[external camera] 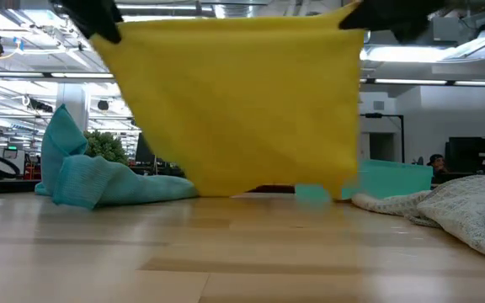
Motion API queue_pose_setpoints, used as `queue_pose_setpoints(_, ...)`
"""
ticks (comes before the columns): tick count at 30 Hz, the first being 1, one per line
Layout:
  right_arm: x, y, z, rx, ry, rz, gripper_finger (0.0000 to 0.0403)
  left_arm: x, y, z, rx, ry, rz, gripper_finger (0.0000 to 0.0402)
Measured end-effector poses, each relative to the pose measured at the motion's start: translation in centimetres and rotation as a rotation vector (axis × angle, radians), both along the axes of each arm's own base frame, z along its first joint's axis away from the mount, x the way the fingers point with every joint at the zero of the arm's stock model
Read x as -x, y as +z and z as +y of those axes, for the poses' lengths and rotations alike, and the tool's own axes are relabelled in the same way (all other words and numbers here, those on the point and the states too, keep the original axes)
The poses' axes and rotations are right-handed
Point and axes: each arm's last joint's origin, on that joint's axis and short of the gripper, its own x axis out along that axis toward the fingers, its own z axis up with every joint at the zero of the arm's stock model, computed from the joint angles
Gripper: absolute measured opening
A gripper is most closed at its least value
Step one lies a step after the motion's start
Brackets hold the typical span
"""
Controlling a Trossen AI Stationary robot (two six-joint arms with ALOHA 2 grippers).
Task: Fold microfiber towels
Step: Fold the yellow towel
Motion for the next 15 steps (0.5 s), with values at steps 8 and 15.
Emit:
queue_pose_setpoints(8, -0.1, -4.7, 4.8, -0.108, 0.010, 0.059, 0.0012, -1.8, -4.7, -5.2, 0.049, -0.057, 0.093, 0.0000)
queue_pose_setpoints(15, -0.5, -6.7, 3.5, -0.092, -0.141, 0.130, 0.0012, -3.8, -7.3, -3.9, -0.098, -0.083, 0.193, 0.0000)
